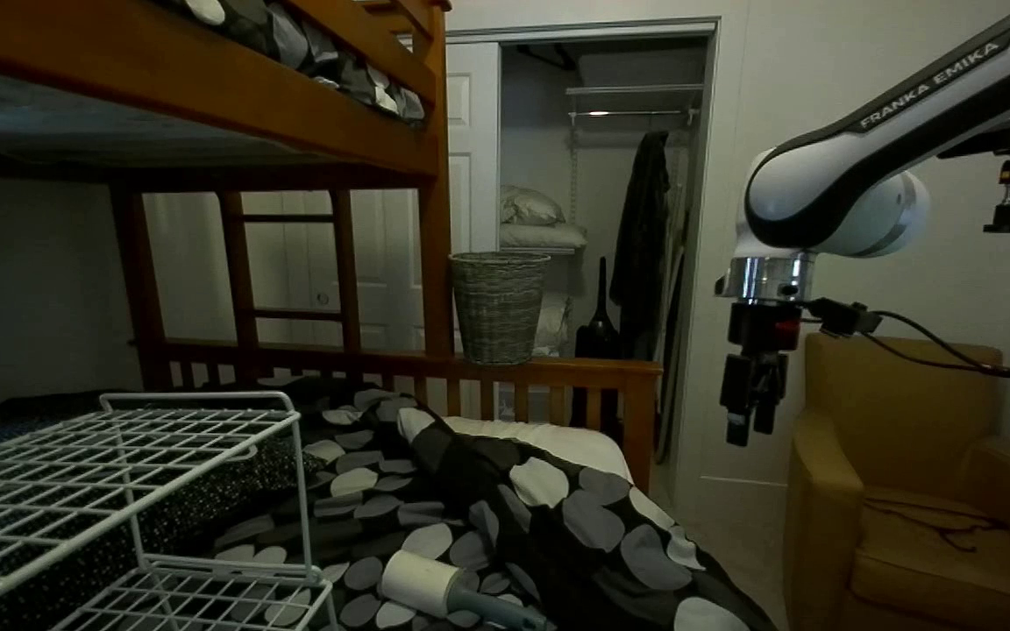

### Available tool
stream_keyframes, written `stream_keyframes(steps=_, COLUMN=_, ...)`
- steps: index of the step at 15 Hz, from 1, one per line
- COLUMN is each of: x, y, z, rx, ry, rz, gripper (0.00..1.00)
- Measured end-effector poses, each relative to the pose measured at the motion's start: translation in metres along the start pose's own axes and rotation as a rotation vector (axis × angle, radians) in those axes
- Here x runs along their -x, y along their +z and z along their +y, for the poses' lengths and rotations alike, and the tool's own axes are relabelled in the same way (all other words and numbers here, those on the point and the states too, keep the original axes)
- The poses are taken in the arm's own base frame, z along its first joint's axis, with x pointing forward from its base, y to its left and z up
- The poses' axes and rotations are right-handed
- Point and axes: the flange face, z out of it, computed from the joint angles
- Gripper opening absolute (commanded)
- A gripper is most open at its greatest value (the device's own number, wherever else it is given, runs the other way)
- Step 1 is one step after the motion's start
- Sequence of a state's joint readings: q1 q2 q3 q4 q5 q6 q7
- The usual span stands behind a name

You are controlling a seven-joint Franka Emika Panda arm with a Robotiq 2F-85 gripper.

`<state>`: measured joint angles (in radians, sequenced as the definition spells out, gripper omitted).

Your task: Pick up the lint roller and put it on the white bed sheet on the bed, cover the lint roller with the black duvet cover

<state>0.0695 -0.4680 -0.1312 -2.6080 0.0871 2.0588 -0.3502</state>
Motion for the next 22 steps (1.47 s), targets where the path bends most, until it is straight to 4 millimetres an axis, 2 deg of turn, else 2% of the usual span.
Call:
stream_keyframes(steps=5, x=-0.042, y=0.059, z=-0.09, rx=0.068, ry=-0.165, rz=-0.121, gripper=1.0)
stream_keyframes(steps=7, x=-0.064, y=0.075, z=-0.118, rx=0.102, ry=-0.201, rz=-0.111, gripper=1.0)
stream_keyframes(steps=10, x=-0.097, y=0.093, z=-0.148, rx=0.133, ry=-0.244, rz=-0.087, gripper=1.0)
stream_keyframes(steps=12, x=-0.107, y=0.101, z=-0.153, rx=0.132, ry=-0.251, rz=-0.096, gripper=1.0)
stream_keyframes(steps=19, x=-0.113, y=0.102, z=-0.153, rx=0.133, ry=-0.246, rz=-0.092, gripper=1.0)
stream_keyframes(steps=22, x=-0.123, y=0.112, z=-0.155, rx=0.133, ry=-0.247, rz=-0.047, gripper=1.0)
